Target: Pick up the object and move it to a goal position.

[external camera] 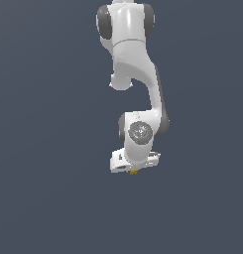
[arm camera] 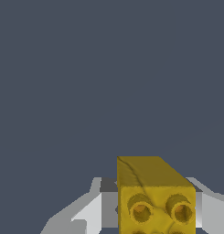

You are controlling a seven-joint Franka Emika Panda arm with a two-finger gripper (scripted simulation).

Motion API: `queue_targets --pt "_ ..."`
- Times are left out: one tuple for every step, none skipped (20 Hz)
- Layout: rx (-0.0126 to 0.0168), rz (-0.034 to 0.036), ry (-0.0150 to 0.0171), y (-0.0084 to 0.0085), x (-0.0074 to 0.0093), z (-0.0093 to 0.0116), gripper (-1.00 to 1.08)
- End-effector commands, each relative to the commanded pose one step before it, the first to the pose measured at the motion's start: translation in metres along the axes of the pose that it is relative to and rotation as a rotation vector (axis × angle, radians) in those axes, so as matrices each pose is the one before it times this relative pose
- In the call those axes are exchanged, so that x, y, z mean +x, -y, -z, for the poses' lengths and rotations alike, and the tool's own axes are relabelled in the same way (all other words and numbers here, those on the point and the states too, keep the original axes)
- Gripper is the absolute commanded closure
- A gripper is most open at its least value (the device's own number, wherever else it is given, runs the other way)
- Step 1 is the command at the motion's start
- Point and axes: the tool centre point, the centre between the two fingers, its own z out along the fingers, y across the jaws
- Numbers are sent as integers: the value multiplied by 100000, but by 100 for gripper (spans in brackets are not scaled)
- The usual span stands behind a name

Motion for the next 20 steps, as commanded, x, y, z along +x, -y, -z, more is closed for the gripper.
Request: queue_targets --pt "-33 -43 -186 -317 40 961 108" --pt "0 0 0 -164 -10 505 108" --pt "0 0 0 -188 -11 580 108" --pt "0 0 0 -214 -12 659 108" --pt "0 0 0 -238 -13 735 108" --pt "0 0 0 -261 -14 807 108" --pt "0 0 0 -283 -14 874 108" --pt "0 0 0 -303 -14 937 108" --pt "0 0 0 -321 -14 994 108" --pt "0 0 0 -337 -14 1047 108" --pt "0 0 0 -353 -13 1096 108" --pt "0 0 0 -360 -11 1122 108" --pt "40 28 -6 -347 -8 1126 108" --pt "0 0 0 -360 -8 1122 108" --pt "0 0 0 -358 -5 1118 108" --pt "0 0 0 -357 -3 1114 108" --pt "0 0 0 -355 -1 1108 108" --pt "0 0 0 -352 1 1100 108" --pt "41 20 -18 -344 3 1100 108" --pt "0 0 0 -348 7 1083 108"
